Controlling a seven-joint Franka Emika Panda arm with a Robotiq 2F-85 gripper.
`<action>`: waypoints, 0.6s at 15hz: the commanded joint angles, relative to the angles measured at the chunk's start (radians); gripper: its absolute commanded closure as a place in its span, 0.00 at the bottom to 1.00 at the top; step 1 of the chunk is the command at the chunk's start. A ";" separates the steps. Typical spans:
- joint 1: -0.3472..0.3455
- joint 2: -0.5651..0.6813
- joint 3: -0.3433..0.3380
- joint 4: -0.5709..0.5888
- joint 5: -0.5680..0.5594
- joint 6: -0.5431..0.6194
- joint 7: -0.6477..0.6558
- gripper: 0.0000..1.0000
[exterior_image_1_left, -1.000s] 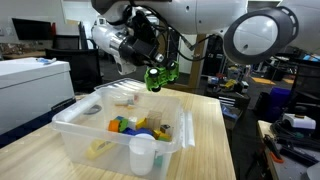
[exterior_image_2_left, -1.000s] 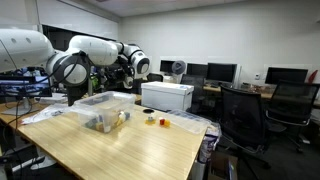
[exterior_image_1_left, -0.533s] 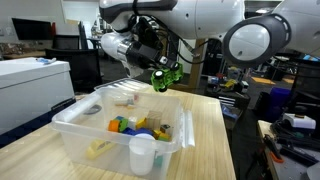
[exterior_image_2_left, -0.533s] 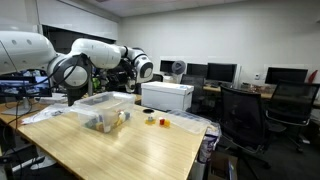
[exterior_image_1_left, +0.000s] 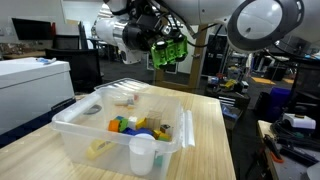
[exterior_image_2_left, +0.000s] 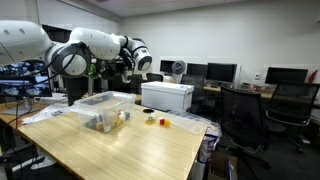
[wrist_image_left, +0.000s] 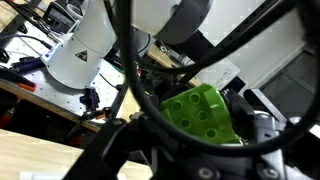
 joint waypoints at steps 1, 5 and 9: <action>-0.003 -0.044 -0.027 -0.079 -0.036 0.000 0.050 0.55; -0.009 -0.118 -0.012 -0.253 -0.078 0.000 0.080 0.55; -0.024 -0.224 0.024 -0.435 -0.057 -0.002 0.120 0.55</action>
